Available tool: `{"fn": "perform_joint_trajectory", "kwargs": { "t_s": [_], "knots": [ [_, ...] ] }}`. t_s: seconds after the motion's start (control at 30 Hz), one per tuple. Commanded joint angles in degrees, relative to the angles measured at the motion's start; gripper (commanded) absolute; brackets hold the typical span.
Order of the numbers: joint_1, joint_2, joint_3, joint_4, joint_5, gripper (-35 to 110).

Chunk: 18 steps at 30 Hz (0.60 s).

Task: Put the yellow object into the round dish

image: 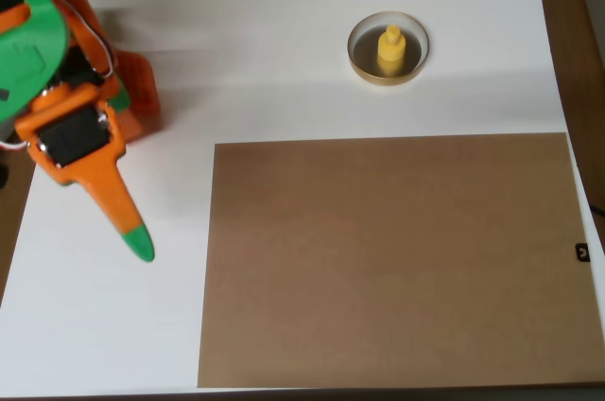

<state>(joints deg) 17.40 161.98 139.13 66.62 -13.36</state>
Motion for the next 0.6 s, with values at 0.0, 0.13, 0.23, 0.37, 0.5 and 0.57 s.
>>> {"fn": "perform_joint_trajectory", "kwargs": {
  "t_s": [0.0,0.13,0.23,0.37,0.5,0.57],
  "knots": [
    [2.6,4.5,6.0,-4.9,-1.3,26],
    [3.0,13.5,14.0,-6.1,0.7,25],
    [2.7,20.0,17.9,-4.4,1.8,25],
    [2.8,21.7,20.3,-4.1,1.9,25],
    [3.4,22.4,22.4,-4.5,1.8,24],
    [4.0,24.0,23.6,-4.2,1.7,22]
  ]
}}
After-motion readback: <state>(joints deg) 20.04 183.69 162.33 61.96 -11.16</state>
